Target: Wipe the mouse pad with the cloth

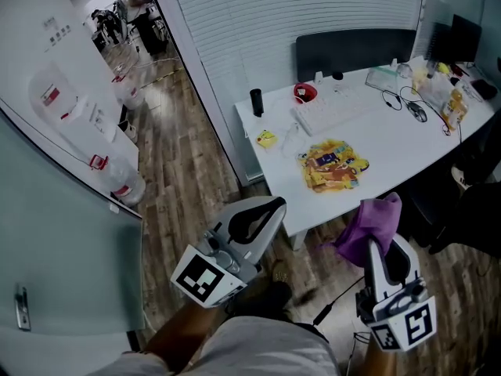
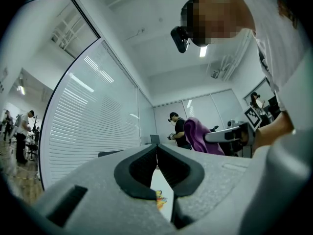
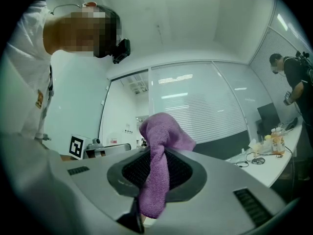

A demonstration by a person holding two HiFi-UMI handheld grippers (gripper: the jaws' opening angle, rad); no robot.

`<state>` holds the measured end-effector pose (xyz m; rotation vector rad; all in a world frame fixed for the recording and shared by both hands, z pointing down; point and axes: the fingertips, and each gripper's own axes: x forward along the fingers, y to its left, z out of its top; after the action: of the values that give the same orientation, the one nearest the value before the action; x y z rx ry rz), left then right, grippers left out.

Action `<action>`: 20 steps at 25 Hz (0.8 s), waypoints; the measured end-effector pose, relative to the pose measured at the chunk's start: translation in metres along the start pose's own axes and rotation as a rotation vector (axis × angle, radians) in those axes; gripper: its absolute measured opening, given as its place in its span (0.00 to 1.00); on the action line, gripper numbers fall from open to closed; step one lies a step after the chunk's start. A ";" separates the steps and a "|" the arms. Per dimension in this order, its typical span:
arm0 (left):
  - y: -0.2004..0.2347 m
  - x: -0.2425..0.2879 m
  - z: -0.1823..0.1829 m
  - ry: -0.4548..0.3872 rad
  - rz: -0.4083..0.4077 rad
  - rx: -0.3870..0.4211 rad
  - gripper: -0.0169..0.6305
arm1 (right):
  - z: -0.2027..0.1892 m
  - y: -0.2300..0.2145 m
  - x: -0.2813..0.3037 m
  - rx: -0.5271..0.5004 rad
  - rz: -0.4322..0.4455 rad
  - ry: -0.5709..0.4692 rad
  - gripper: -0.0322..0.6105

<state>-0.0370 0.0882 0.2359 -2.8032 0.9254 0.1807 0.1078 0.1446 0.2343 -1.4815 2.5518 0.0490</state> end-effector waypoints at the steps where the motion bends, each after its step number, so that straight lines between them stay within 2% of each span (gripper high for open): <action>1: 0.006 0.005 -0.003 0.002 0.001 0.003 0.05 | -0.002 -0.004 0.007 -0.003 -0.001 0.006 0.15; 10: 0.071 0.049 -0.026 0.009 0.009 0.000 0.05 | -0.012 -0.048 0.079 -0.025 -0.006 0.042 0.15; 17: 0.108 0.081 -0.057 0.063 -0.021 -0.021 0.05 | -0.026 -0.078 0.125 -0.023 -0.020 0.077 0.15; 20: 0.116 0.093 -0.078 0.119 -0.050 -0.030 0.05 | -0.032 -0.090 0.142 -0.025 -0.028 0.094 0.15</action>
<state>-0.0283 -0.0736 0.2805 -2.8882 0.8837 0.0203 0.1124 -0.0256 0.2459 -1.5636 2.6118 0.0071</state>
